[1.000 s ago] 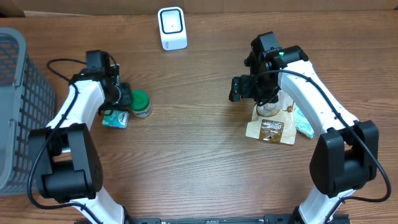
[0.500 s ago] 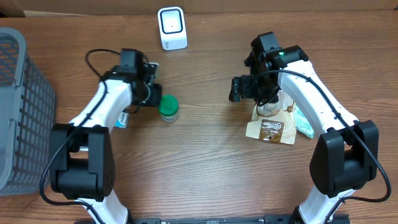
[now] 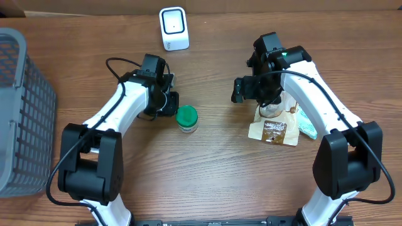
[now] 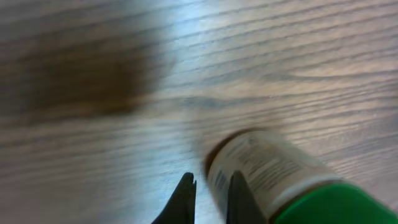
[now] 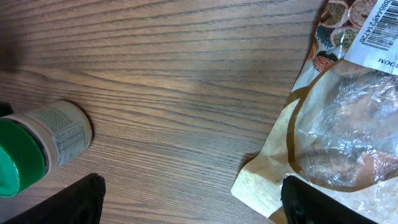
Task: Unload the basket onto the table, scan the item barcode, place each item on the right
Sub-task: 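Retract the left arm to the upper left, then reach the right gripper down and grasp the green-capped jar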
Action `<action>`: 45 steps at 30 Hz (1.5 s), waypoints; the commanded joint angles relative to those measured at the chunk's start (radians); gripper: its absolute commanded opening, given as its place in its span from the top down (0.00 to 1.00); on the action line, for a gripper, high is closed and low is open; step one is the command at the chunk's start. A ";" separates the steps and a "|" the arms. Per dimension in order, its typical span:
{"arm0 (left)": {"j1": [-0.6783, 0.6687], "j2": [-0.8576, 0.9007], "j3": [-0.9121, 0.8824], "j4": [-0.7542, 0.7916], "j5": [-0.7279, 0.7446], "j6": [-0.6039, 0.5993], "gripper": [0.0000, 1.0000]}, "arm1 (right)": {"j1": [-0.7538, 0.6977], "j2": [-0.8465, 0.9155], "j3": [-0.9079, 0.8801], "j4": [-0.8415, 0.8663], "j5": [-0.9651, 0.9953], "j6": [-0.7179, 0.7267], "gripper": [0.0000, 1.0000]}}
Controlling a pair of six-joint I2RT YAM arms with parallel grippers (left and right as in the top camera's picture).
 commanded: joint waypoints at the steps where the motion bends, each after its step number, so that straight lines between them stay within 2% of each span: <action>1: 0.060 0.009 0.134 -0.086 0.012 -0.025 0.96 | -0.001 -0.001 0.005 0.001 -0.038 -0.014 0.16; 9: 0.177 0.009 0.486 -0.366 -0.030 0.067 0.96 | 0.066 -0.001 0.045 0.011 -0.106 -0.034 0.20; 14: 0.238 0.009 0.592 -0.415 -0.095 0.066 0.95 | 0.169 -0.001 0.090 0.052 -0.110 -0.010 0.20; 17: 0.281 0.009 0.599 -0.414 -0.096 0.066 0.90 | 0.244 -0.001 0.091 0.129 -0.110 0.040 0.19; 19: 0.323 0.009 0.599 -0.417 -0.105 0.054 0.85 | 0.321 0.001 0.090 0.220 -0.109 0.103 0.19; 22: 0.361 0.009 0.599 -0.421 -0.105 0.054 0.70 | 0.404 0.014 0.089 0.320 -0.108 0.156 0.19; 24: 0.377 0.009 0.598 -0.423 -0.105 0.055 0.63 | 0.447 0.038 0.089 0.369 -0.108 0.185 0.20; 27: 0.389 0.009 0.598 -0.424 -0.105 0.055 0.52 | 0.500 0.085 0.089 0.404 -0.107 0.209 0.23; 31: 0.389 0.009 0.598 -0.423 -0.105 0.055 0.32 | 0.539 0.125 0.089 0.398 -0.095 0.215 0.27; 32: 0.389 0.009 0.598 -0.423 -0.105 0.055 0.24 | 0.543 0.126 0.089 0.388 -0.081 0.215 0.27; 33: 0.389 0.009 0.598 -0.423 -0.105 0.055 0.07 | 0.545 0.126 0.089 0.372 -0.058 0.215 0.27; 34: 0.389 0.009 0.598 -0.423 -0.105 0.055 0.01 | 0.546 0.126 0.089 0.358 -0.036 0.215 0.27; 45: 0.389 0.009 0.598 -0.423 -0.105 0.055 0.01 | 0.539 0.126 0.089 0.159 0.219 0.207 0.26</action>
